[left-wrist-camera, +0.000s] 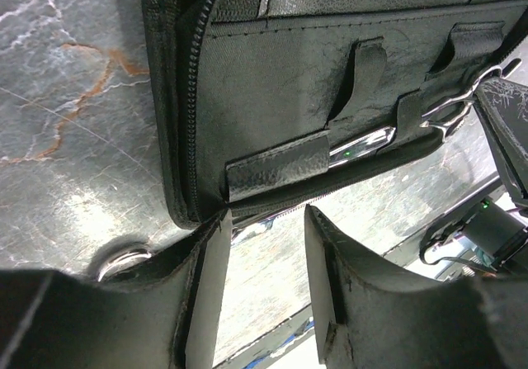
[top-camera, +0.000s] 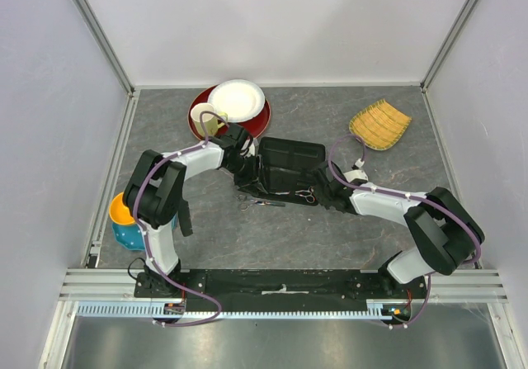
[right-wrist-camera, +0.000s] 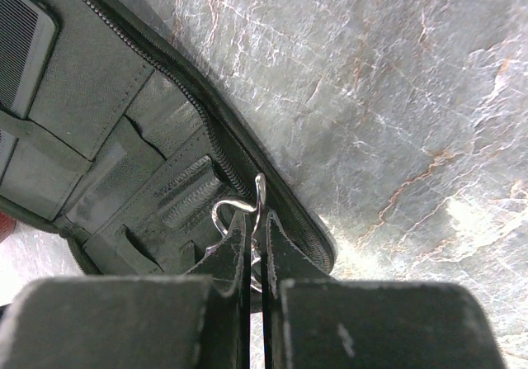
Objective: Sort the hair-cutting tools
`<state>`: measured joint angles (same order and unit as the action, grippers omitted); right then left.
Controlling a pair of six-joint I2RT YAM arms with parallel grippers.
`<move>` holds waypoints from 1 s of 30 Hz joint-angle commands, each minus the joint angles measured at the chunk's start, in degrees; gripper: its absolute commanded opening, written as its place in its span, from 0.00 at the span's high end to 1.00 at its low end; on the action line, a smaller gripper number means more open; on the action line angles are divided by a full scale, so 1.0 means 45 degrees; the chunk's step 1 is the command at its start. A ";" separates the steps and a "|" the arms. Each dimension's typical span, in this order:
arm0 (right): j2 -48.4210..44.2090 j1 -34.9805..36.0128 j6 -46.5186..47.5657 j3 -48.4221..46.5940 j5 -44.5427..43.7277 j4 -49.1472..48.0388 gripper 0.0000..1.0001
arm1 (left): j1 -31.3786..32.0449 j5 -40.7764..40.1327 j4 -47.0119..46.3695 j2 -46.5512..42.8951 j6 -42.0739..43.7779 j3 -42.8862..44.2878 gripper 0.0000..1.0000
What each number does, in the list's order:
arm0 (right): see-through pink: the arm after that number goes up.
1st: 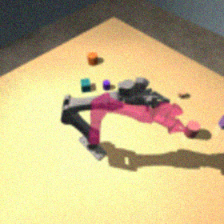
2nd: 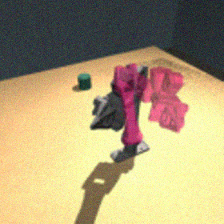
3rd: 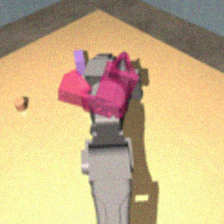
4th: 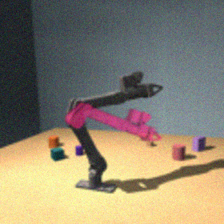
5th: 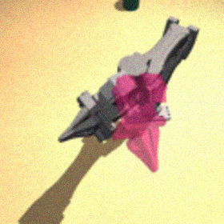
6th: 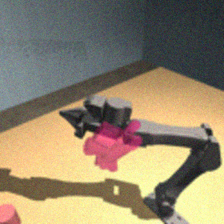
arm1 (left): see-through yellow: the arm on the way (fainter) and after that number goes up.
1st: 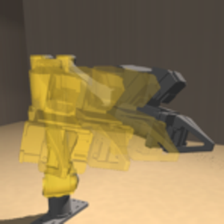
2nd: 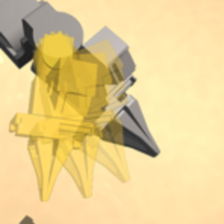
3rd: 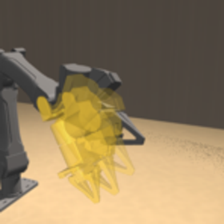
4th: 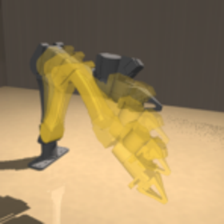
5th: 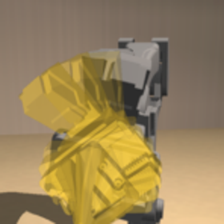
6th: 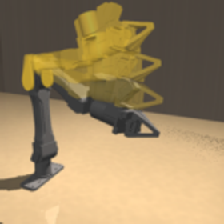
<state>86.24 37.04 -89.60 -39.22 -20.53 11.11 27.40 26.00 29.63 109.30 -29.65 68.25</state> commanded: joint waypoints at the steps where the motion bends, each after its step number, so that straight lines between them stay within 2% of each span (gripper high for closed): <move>1: 0.0290 0.0832 -0.0304 -0.0581 0.2142 -0.1026 0.96 | 0.0298 -0.2025 0.0428 0.0051 0.0573 -0.0733 0.49; 6: 0.0270 0.0851 0.0047 -0.0698 0.1751 -0.0635 0.94 | 0.0298 -0.4054 0.0662 -0.0869 0.0573 -0.0772 0.42; 12: 0.0426 0.0832 0.0204 -0.0679 0.1770 -0.0517 0.92 | 0.0279 -0.5540 0.0682 -0.1688 0.0358 -0.0928 0.36; 19: 0.0543 0.0832 0.0224 -0.0483 0.1653 -0.0595 0.91 | 0.0259 -0.5738 -0.0138 -0.2725 0.0300 -0.1318 0.30; 21: 0.0563 0.0832 0.0263 -0.0444 0.1653 -0.0614 0.90 | 0.0201 -0.6168 -0.0236 -0.2765 0.0319 -0.1377 0.25; 23: 0.0583 0.0793 0.0419 -0.0463 0.1711 -0.0653 0.89 | 0.0045 -0.5974 -0.0139 -0.2395 0.0280 -0.1203 0.24; 27: 0.0602 0.0774 0.0693 -0.0561 0.1751 -0.0673 0.89 | -0.0014 -0.4940 -0.0178 -0.1555 0.0105 -0.1084 0.25; 30: 0.0524 0.0754 0.1063 -0.0775 0.1770 -0.0673 0.91 | -0.0014 -0.4333 -0.0158 -0.1261 -0.0012 -0.1279 0.32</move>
<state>88.05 40.01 -87.64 -40.56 -14.81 8.75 27.40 2.63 30.26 101.47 -29.63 62.52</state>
